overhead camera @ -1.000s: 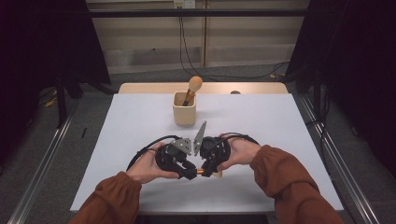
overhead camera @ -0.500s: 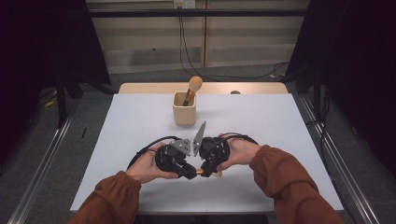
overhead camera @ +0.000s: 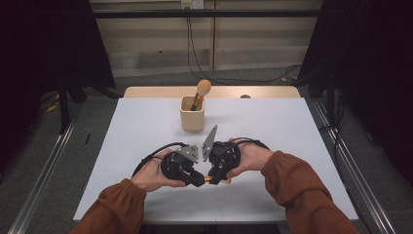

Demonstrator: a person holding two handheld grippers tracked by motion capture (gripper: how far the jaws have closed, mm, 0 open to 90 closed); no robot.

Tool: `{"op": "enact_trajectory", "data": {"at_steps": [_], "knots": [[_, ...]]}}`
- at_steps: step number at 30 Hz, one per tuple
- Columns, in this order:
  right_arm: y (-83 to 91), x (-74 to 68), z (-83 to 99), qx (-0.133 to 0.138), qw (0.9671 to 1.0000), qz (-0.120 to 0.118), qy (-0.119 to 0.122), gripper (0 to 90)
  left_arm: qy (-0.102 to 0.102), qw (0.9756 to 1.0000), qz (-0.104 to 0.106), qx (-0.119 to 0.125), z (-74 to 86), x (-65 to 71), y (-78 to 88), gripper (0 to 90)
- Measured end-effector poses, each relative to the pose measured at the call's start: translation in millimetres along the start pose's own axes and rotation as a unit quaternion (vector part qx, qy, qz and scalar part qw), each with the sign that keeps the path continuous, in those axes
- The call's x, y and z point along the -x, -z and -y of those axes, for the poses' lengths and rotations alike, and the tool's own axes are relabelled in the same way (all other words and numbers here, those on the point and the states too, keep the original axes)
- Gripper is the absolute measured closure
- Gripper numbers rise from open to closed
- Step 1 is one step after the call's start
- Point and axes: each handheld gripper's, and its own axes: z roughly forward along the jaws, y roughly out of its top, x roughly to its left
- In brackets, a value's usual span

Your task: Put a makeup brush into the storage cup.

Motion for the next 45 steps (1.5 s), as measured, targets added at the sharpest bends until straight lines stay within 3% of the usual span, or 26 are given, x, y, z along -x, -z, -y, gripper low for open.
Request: {"op": "enact_trajectory", "data": {"at_steps": [4, 8, 13, 26, 33, 41, 45], "knots": [[0.1, -0.6, 1.0, 0.003, 1.0, 0.005, -0.006, 53.5, 0.001, 0.9999, -0.013, 0.009, 1.1, -1.5, -1.2, 74.7], [0.8, 1.2, 4.1, 0.015, 0.9996, 0.018, -0.015, 40.4, 0.008, 0.9998, -0.01, 0.013, 3.4, -3.0, 0.5, 74.7], [1.5, 1.8, 9.3, 0.024, 0.9986, 0.036, -0.031, 26.5, 0.032, 0.9985, -0.022, 0.038, 7.5, -7.2, 6.1, 74.6], [7.4, 4.1, 27.3, 0.058, 0.9937, 0.059, -0.076, 14.0, 0.06, 0.9957, -0.037, 0.06, 23.3, -11.9, 15.7, 74.5], [9.1, 3.8, 35.2, 0.075, 0.9905, 0.078, -0.085, 6.2, 0.074, 0.9922, -0.05, 0.087, 30.4, -11.6, 21.9, 74.6], [10.8, 3.3, 48.5, 0.097, 0.9868, 0.083, -0.1, 4.9, 0.087, 0.989, -0.057, 0.106, 40.8, -11.0, 24.3, 74.5], [10.3, 2.7, 57.2, 0.108, 0.9844, 0.088, -0.108, 4.6, 0.094, 0.9855, -0.068, 0.123, 46.7, -11.2, 27.3, 74.5]]}}
